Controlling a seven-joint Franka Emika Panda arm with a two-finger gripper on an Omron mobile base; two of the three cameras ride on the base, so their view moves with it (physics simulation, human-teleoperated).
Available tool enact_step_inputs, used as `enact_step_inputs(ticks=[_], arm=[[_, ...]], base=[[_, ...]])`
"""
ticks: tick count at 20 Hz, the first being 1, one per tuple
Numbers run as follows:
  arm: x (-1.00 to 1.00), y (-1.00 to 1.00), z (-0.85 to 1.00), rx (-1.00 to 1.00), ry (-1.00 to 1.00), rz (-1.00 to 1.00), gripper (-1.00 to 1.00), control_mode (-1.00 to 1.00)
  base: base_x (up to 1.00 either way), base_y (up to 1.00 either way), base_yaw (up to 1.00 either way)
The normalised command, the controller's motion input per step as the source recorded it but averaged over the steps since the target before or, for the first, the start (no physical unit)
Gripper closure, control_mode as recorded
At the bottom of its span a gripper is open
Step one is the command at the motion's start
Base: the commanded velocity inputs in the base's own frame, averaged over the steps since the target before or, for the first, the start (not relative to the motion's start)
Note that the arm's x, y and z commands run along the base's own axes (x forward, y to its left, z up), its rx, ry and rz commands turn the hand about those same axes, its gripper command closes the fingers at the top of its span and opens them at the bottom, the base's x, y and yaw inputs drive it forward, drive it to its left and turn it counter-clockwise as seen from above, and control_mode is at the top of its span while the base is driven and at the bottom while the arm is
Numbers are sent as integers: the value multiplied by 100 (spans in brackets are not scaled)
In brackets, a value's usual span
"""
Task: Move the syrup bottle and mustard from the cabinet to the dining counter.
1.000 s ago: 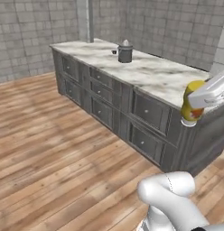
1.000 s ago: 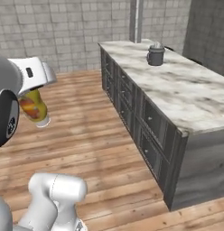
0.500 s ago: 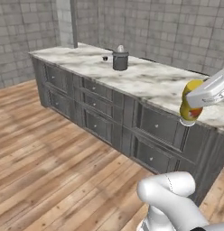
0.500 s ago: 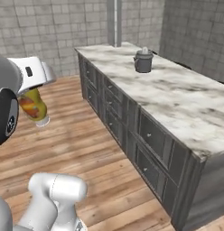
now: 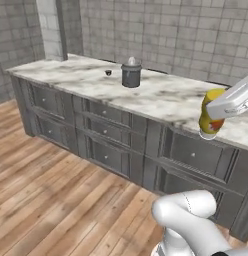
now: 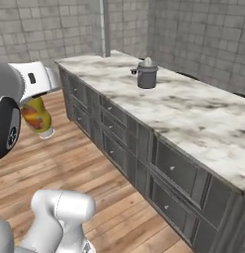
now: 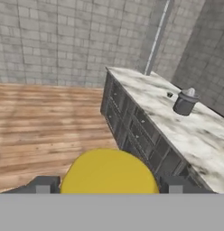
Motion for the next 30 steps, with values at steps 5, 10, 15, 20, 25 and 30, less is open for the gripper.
enact_step_inputs(ticks=[5, 10, 15, 20, 25, 30], arm=[[0, 0, 0, 0, 0, 0, 100, 100], [0, 0, 0, 0, 0, 0, 100, 100], [0, 0, 0, 0, 0, 0, 100, 100], [0, 0, 0, 0, 0, 0, 100, 100], [0, 0, 0, 0, 0, 0, 100, 100], [0, 0, 0, 0, 0, 0, 100, 100]], base=[[100, 94, -36], [100, 93, -37], [100, 92, -39], [100, 79, -40], [100, 57, -41], [93, 49, -40]])
